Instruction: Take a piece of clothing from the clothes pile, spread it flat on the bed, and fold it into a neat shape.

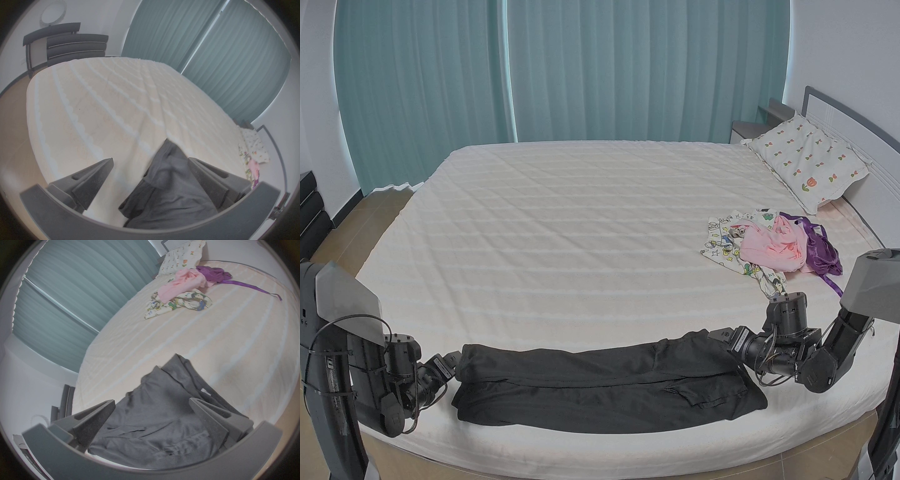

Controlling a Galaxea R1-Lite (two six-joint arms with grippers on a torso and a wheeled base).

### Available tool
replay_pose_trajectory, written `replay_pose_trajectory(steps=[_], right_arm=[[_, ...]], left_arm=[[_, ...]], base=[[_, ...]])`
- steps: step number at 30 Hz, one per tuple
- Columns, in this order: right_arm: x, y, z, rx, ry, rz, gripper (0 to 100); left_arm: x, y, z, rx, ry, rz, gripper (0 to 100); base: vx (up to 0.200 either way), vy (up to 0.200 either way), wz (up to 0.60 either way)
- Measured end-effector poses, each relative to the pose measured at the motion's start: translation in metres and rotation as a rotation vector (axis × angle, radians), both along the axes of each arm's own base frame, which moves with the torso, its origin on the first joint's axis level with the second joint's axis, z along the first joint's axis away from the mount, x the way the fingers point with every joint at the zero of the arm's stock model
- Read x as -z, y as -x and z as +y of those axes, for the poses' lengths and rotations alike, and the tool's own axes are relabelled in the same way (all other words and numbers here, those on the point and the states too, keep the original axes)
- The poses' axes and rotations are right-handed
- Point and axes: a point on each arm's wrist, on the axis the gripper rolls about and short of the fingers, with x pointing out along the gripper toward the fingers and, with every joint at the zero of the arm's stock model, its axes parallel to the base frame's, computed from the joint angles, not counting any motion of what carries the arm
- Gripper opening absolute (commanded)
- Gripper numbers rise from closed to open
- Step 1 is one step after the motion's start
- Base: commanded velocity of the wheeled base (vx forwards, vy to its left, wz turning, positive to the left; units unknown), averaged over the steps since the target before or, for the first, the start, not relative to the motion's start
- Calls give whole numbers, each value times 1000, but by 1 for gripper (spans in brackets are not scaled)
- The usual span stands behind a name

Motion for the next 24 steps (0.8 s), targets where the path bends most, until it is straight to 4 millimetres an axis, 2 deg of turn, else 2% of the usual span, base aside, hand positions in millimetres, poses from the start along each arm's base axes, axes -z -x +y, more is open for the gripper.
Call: replay_pose_trajectory(steps=[3, 6, 10, 15, 16, 20, 24], right_arm=[[-8, -7, -3, -39, -18, -32, 100], [-6, -16, -4, -77, 5, -53, 100], [5, -30, -2, -121, 51, -62, 100], [25, -43, 0, -153, 88, -47, 100], [29, -45, 1, -157, 94, -43, 0], [43, -47, 1, -170, 116, -12, 0], [49, -47, 0, -171, 120, 5, 0]], left_arm=[[-14, -1, 2, -13, 53, -57, 100], [-24, -2, 1, -19, 94, -101, 100], [-30, -4, -3, -27, 155, -136, 100], [-27, -9, -7, -27, 187, -137, 100], [-25, -10, -7, -26, 188, -134, 100], [-22, -11, -8, -25, 190, -124, 100], [-20, -11, -8, -25, 190, -117, 100]], base=[[0, 0, 0], [0, 0, 0], [0, 0, 0], [0, 0, 0], [0, 0, 0], [0, 0, 0], [0, 0, 0]])
